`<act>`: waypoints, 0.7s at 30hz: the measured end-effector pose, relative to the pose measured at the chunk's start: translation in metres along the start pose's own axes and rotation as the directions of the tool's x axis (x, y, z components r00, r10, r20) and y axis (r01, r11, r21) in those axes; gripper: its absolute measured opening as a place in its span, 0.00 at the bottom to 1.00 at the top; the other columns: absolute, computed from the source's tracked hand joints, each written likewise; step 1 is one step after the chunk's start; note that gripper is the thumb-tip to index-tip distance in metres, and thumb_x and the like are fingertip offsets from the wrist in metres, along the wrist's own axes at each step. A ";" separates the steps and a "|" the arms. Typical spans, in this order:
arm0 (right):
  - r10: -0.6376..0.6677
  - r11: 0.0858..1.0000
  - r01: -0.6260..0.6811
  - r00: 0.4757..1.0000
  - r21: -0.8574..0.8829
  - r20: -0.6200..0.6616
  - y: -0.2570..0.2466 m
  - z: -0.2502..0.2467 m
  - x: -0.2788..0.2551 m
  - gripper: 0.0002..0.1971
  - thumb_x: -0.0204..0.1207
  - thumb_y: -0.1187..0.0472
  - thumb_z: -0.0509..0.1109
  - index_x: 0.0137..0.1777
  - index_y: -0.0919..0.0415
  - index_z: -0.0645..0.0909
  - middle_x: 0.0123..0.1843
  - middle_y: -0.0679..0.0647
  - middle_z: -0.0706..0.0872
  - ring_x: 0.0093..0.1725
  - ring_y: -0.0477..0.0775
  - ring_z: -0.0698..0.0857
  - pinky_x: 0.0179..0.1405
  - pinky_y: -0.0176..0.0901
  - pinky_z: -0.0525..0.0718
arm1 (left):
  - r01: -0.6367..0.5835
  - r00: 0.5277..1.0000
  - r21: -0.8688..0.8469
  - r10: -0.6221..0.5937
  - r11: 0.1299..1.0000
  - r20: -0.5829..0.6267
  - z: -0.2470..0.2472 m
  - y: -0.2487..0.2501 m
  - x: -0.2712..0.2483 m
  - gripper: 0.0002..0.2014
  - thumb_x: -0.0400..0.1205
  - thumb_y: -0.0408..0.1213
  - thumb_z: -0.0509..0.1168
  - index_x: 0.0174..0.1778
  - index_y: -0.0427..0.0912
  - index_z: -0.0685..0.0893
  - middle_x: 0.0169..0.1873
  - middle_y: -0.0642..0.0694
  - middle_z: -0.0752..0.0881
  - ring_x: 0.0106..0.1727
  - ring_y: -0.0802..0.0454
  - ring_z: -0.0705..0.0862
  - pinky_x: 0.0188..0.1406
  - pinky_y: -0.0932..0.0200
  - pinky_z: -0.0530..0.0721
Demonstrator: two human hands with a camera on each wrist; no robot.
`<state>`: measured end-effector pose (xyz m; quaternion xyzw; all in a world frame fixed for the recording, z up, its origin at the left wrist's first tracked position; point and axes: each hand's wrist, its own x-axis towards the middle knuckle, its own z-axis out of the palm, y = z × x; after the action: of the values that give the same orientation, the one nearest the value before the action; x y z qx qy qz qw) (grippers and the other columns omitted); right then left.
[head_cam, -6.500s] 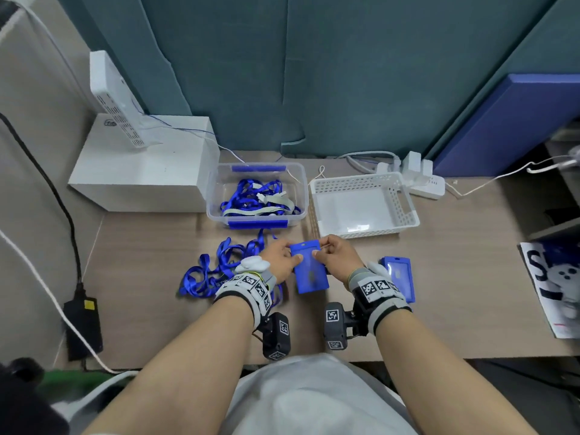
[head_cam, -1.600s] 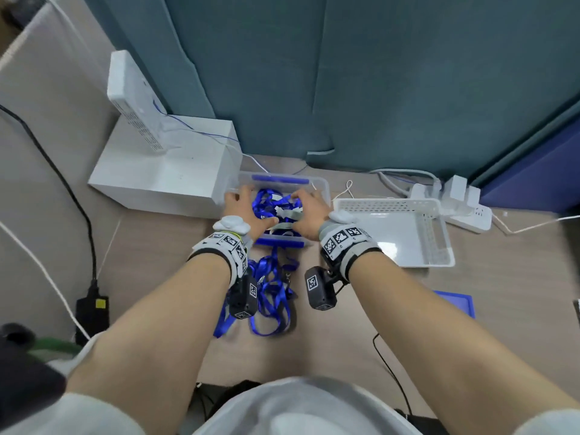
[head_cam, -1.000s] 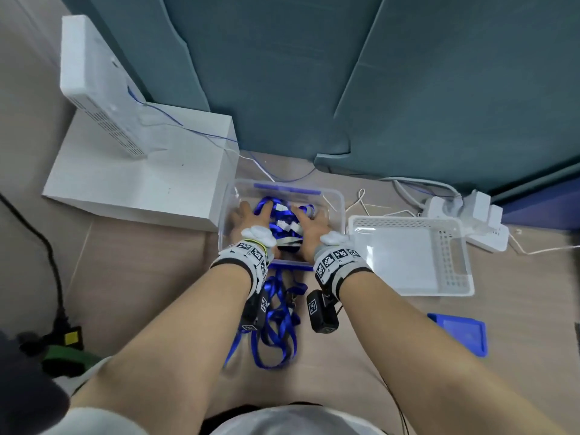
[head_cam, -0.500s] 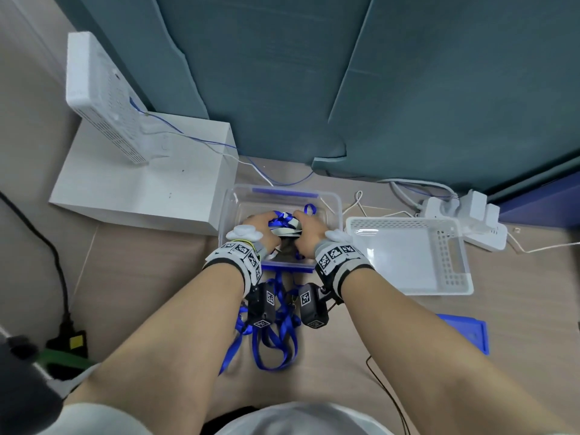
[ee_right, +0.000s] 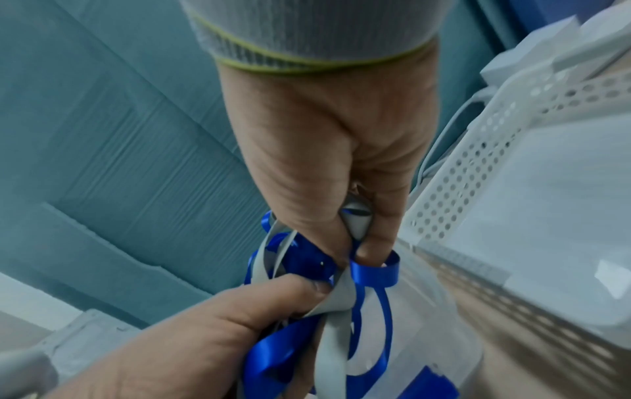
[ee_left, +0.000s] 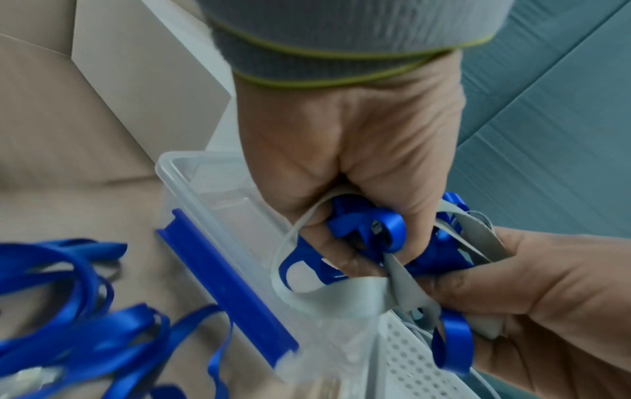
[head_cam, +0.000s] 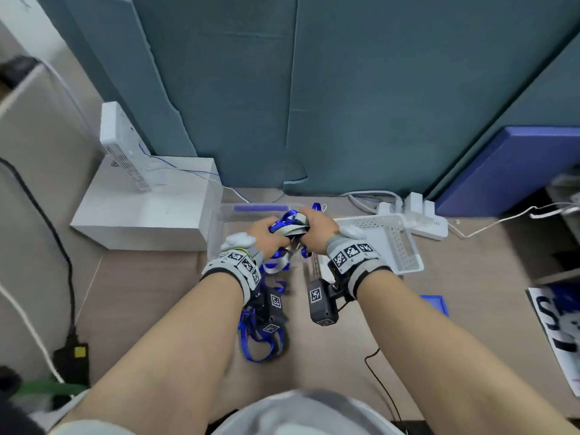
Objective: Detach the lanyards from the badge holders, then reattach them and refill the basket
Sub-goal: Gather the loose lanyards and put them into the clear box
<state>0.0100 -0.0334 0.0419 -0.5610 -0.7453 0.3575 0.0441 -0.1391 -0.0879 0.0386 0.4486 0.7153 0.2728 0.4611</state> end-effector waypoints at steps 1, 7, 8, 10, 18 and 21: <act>0.016 1.000 -0.016 1.000 0.001 -0.008 0.006 -0.006 -0.012 0.19 0.74 0.68 0.70 0.64 0.51 0.82 0.54 0.50 0.88 0.52 0.56 0.85 0.48 0.40 0.77 | -0.018 1.000 -0.013 0.018 1.000 0.018 0.010 0.005 -0.009 0.14 0.70 0.24 0.76 0.50 0.42 0.88 0.38 0.45 0.90 0.38 0.48 0.85 0.34 0.68 0.81; 0.117 0.993 -0.116 0.993 0.039 -0.028 0.053 -0.019 -0.089 0.11 0.73 0.67 0.69 0.45 0.49 0.75 0.44 0.51 0.86 0.46 0.59 0.84 0.43 0.43 0.76 | 0.018 0.985 0.008 -0.019 1.000 0.171 0.075 0.005 -0.043 0.16 0.65 0.32 0.78 0.47 0.50 0.89 0.37 0.47 0.92 0.40 0.44 0.90 0.54 0.45 0.91; 0.143 0.988 -0.141 0.989 0.060 -0.027 0.062 -0.016 -0.103 0.11 0.73 0.68 0.68 0.43 0.49 0.74 0.42 0.51 0.86 0.44 0.59 0.85 0.41 0.44 0.79 | 0.015 0.982 0.017 -0.018 1.000 0.189 0.086 0.004 -0.050 0.15 0.65 0.32 0.77 0.46 0.49 0.89 0.35 0.47 0.92 0.38 0.44 0.89 0.52 0.46 0.91; 0.188 0.978 -0.185 0.982 0.098 -0.024 0.080 -0.009 -0.125 0.10 0.73 0.66 0.68 0.42 0.48 0.74 0.41 0.52 0.87 0.40 0.58 0.87 0.41 0.47 0.86 | -0.004 0.972 0.060 -0.010 0.998 0.236 0.103 0.002 -0.065 0.15 0.67 0.31 0.76 0.49 0.45 0.88 0.32 0.48 0.89 0.35 0.47 0.86 0.43 0.55 0.90; 0.306 0.928 -0.318 0.948 0.192 0.092 0.149 0.030 -0.175 0.14 0.70 0.62 0.73 0.51 0.46 0.77 0.46 0.50 0.88 0.47 0.56 0.88 0.48 0.48 0.88 | 0.030 0.926 0.203 -0.104 0.979 0.362 0.171 -0.025 -0.094 0.09 0.73 0.23 0.73 0.45 0.38 0.85 0.38 0.42 0.85 0.41 0.47 0.83 0.48 0.52 0.85; 0.313 0.928 -0.334 0.939 0.162 0.145 0.170 0.046 -0.182 0.16 0.70 0.64 0.75 0.51 0.47 0.75 0.48 0.50 0.87 0.49 0.56 0.86 0.46 0.43 0.82 | 0.049 0.916 0.248 -0.142 0.968 0.376 0.188 -0.039 -0.096 0.08 0.73 0.25 0.72 0.45 0.40 0.85 0.38 0.43 0.86 0.41 0.47 0.83 0.48 0.52 0.85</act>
<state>0.1915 -0.1937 -0.0300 -0.6480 -0.6074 0.4595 -0.0072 0.0324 -0.1958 -0.0334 0.5093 0.6570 0.0690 0.5515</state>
